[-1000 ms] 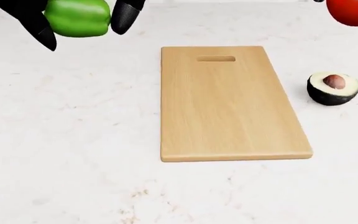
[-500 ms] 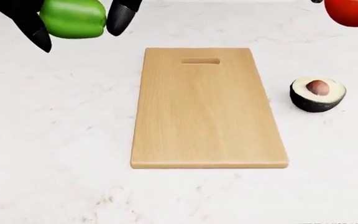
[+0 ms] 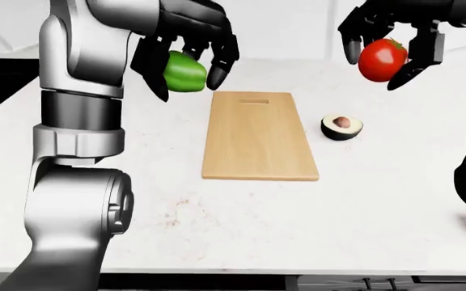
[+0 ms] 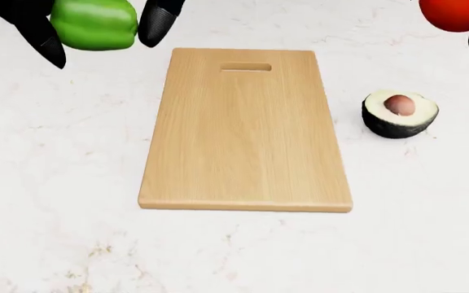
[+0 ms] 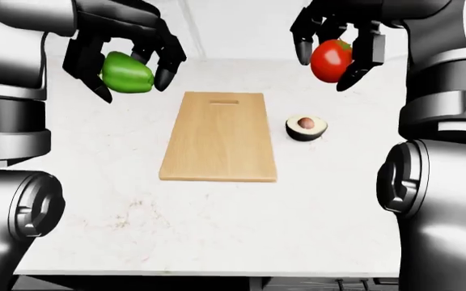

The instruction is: Place the avocado, onion, tomato and bell pepper on the cutting board.

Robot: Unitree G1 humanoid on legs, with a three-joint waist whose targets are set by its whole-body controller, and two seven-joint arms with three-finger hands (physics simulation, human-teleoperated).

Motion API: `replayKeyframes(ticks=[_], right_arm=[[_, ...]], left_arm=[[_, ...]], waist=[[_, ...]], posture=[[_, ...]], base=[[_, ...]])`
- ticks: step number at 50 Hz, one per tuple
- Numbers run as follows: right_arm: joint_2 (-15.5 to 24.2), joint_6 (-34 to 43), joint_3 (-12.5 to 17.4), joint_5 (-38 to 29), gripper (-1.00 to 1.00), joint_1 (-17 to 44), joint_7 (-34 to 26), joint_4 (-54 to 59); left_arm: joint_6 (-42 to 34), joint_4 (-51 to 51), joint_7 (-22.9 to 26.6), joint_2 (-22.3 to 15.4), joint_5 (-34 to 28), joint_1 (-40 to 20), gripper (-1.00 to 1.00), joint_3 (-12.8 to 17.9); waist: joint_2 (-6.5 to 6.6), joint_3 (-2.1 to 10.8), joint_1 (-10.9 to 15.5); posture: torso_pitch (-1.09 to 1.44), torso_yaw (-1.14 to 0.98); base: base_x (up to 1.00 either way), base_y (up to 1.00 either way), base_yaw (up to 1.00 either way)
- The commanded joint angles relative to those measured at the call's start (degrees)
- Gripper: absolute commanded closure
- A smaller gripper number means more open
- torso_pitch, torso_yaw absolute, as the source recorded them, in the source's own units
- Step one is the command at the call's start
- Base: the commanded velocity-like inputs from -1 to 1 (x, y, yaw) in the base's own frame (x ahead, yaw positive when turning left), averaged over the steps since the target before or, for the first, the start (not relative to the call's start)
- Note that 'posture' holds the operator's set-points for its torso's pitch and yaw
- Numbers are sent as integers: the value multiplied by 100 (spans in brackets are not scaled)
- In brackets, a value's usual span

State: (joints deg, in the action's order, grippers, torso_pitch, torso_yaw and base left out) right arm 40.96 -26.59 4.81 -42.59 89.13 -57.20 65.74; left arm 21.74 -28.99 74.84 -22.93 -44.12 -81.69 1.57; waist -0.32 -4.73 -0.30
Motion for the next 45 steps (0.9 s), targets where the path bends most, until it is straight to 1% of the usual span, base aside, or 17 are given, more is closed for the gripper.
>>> replayKeyframes(ticks=[1,5,9,12,16,20,27,30,34,38,43,45], right_arm=[[90,-26,90,117,100,239,95,-214],[53,-55,77,132,100,271,142,-189],[13,-136,34,113,100,309,139,-194],[-86,-182,1,71,100,353,283,-156],[-233,-246,-72,-65,100,468,614,0],[-436,-240,-139,-221,100,639,1113,232],[-810,-181,-240,-470,100,800,1679,532],[-978,-173,-270,-541,100,799,1785,603],[-1143,-136,-276,-587,100,722,1849,646],[-1269,-31,-263,-602,100,709,1918,658],[-1458,135,-263,-617,100,760,2116,736],[-1521,188,-302,-672,100,780,2205,773]], left_arm=[[-1,192,-103,-58,54,-244,100,99],[2,210,-93,-87,63,-224,100,107],[-20,221,-112,-108,74,-221,100,127],[-50,241,-241,-98,59,-207,100,144],[-126,299,-338,-93,61,-177,100,160],[-200,322,-499,-66,57,-128,100,163],[-330,473,-479,-56,157,-22,100,165],[-354,564,-358,-71,185,122,100,142],[-258,469,-367,-223,131,249,100,168],[-227,461,-376,-297,118,324,100,211],[-257,657,-340,-310,148,503,100,236],[-309,700,-324,-304,167,486,100,251]], waist=[[-19,221,-9],[-106,223,27],[-128,218,52],[-124,215,63],[-112,215,66],[-102,213,64],[-91,195,66],[-89,188,67],[-83,193,68],[-78,208,72],[-69,210,72],[-63,211,72]], posture=[[0,0],[0,0],[0,0],[0,0],[0,0],[0,0],[0,0],[0,0],[0,0],[0,0],[0,0],[0,0]], base=[[0,0,0],[0,0,0],[0,0,0],[0,0,0],[0,0,0],[0,0,0],[0,0,0],[0,0,0],[0,0,0],[0,0,0],[0,0,0],[0,0,0]])
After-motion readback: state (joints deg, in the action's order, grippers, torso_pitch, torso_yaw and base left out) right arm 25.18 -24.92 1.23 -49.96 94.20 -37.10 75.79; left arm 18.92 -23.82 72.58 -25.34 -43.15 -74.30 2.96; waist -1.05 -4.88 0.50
